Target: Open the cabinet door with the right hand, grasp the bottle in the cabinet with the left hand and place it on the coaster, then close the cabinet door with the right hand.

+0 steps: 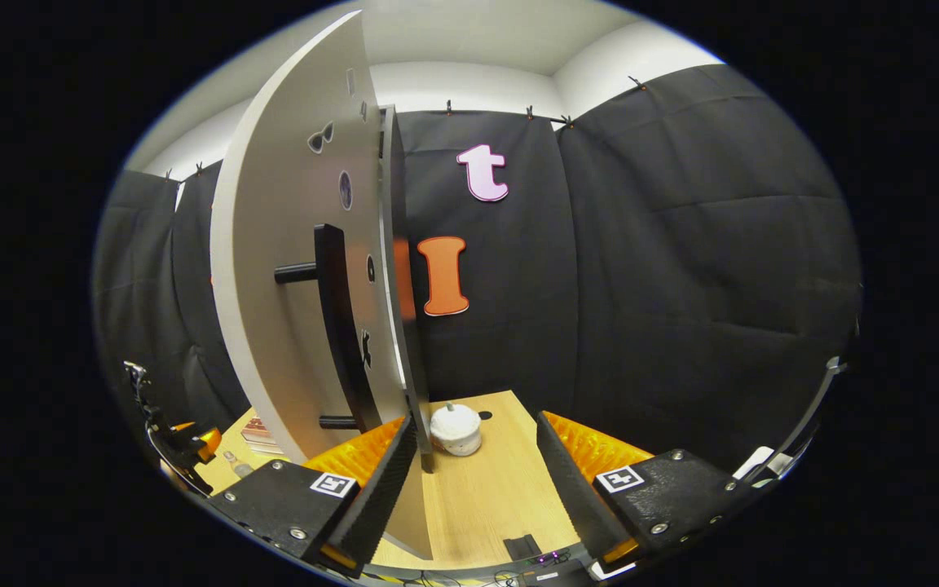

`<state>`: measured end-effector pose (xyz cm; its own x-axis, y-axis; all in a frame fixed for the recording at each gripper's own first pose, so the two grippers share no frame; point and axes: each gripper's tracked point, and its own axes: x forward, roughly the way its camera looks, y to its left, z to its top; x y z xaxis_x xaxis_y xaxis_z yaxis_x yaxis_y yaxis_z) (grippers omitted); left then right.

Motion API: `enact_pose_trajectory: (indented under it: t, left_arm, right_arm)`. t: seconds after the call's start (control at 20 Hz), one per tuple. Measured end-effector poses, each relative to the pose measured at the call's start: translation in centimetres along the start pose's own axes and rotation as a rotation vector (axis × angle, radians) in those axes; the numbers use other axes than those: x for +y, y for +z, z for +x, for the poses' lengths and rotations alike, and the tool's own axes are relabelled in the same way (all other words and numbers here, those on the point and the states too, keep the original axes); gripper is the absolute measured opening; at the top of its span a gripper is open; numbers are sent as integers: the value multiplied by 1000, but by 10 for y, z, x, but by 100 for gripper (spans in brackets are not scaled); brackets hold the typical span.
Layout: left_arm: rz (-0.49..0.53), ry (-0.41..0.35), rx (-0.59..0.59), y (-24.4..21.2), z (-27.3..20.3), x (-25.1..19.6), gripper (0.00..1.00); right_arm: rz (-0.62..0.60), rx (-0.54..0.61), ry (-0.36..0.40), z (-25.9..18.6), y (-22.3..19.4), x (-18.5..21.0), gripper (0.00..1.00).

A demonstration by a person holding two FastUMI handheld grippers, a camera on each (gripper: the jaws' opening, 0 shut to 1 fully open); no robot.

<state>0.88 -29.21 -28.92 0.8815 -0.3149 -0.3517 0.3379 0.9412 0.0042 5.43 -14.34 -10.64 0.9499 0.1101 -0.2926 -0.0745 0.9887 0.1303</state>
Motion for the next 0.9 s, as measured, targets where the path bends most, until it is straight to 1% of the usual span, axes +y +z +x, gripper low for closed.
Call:
enact_pose_trajectory:
  t: [0.05,0.1,0.25,0.5,0.7,0.9]
  left_arm:
    - [4,6,-13,14,-5,4,93]
    - [8,9,-23,28,-10,6,94]
    - [6,11,-73,71,-31,6,93]
    - [54,39,-147,129,-70,9,92]
    - [49,59,-171,150,-91,15,93]
    - [-8,51,-155,162,-93,33,93]
  right_arm:
    - [3,0,5,0,-1,3,97]
    - [0,-2,9,-1,-1,5,90]
    - [-22,-17,25,-3,-1,16,88]
    - [-1,-7,116,-1,-7,48,89]
    - [-7,3,189,1,-12,82,89]
    - [-9,12,218,3,-15,113,89]
